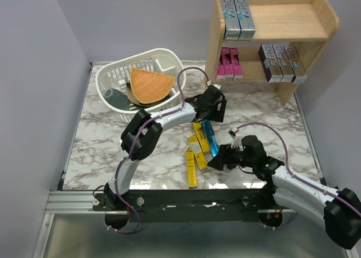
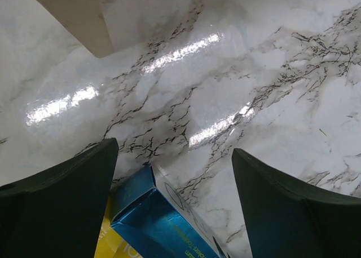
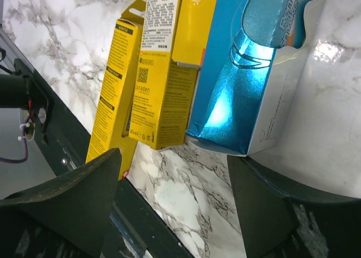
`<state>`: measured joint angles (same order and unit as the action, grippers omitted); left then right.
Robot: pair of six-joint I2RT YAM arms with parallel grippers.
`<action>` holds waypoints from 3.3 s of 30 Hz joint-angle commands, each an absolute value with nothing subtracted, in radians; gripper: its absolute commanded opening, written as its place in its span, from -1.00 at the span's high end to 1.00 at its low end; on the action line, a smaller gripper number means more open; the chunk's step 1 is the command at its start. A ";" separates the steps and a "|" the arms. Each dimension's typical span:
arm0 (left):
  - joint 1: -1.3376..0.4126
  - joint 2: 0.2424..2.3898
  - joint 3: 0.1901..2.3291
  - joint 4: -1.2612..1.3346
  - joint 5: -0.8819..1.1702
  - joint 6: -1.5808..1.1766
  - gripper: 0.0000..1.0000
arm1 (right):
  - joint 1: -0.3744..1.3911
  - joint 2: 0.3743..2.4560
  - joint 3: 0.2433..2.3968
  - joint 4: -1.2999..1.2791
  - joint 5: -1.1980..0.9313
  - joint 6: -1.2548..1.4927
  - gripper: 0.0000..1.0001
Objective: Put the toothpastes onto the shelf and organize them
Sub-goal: Move the toothpaste to the center of the board.
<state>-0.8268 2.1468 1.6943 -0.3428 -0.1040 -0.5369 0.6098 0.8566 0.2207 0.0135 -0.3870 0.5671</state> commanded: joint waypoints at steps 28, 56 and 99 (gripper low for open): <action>-0.845 2.065 1.505 -0.210 0.117 -0.831 -0.80 | 0.615 0.801 0.092 0.391 -0.121 0.715 -0.68; -0.862 2.014 1.417 -0.144 0.008 -0.916 -0.79 | 0.615 0.727 0.083 0.344 -0.020 0.922 -0.58; -0.887 1.881 1.485 -0.454 -0.304 -0.969 -0.87 | 0.614 0.428 0.121 -0.121 0.290 0.796 -0.86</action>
